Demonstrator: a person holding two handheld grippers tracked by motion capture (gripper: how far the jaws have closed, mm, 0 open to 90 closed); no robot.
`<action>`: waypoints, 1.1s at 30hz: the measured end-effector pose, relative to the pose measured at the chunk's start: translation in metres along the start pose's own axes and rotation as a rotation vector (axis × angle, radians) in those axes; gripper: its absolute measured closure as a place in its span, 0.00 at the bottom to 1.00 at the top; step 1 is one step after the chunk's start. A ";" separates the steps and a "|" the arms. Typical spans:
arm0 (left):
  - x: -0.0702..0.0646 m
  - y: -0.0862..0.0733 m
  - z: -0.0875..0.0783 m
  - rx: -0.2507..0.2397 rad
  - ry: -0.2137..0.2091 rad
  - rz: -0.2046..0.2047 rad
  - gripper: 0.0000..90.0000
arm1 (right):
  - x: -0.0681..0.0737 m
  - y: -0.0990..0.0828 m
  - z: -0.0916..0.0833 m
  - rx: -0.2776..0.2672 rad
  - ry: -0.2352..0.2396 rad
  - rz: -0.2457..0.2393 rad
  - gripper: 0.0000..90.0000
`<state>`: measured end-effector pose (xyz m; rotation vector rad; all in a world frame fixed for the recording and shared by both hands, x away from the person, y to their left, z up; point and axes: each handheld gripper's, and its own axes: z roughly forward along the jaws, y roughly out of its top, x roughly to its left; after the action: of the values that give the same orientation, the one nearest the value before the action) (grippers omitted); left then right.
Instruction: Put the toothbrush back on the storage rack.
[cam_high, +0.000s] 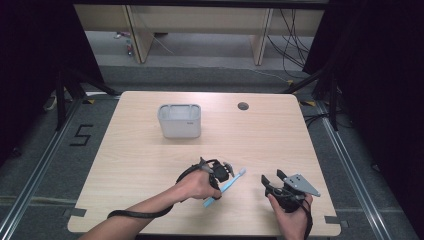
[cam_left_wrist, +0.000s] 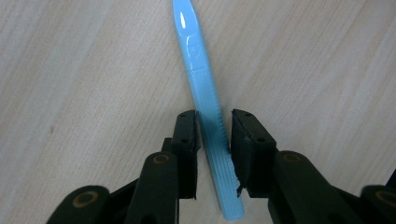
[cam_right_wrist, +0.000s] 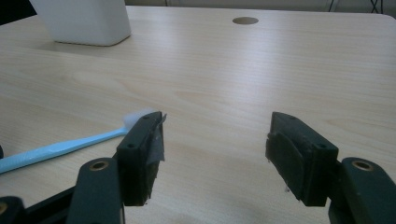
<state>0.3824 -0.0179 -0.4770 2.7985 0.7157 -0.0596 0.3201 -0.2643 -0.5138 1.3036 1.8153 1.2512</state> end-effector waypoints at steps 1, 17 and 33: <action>0.000 0.000 0.000 0.002 0.002 0.003 0.80 | 0.000 0.000 -0.001 0.005 -0.006 0.001 0.41; -0.001 0.001 0.001 0.012 0.024 0.041 0.84 | 0.000 0.000 0.000 -0.003 0.004 0.006 0.41; -0.005 0.002 0.001 0.030 0.067 0.103 0.88 | -0.001 0.000 0.001 -0.013 0.001 0.004 0.41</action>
<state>0.3785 -0.0222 -0.4771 2.8725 0.5895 0.0425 0.3209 -0.2652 -0.5143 1.3001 1.8034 1.2634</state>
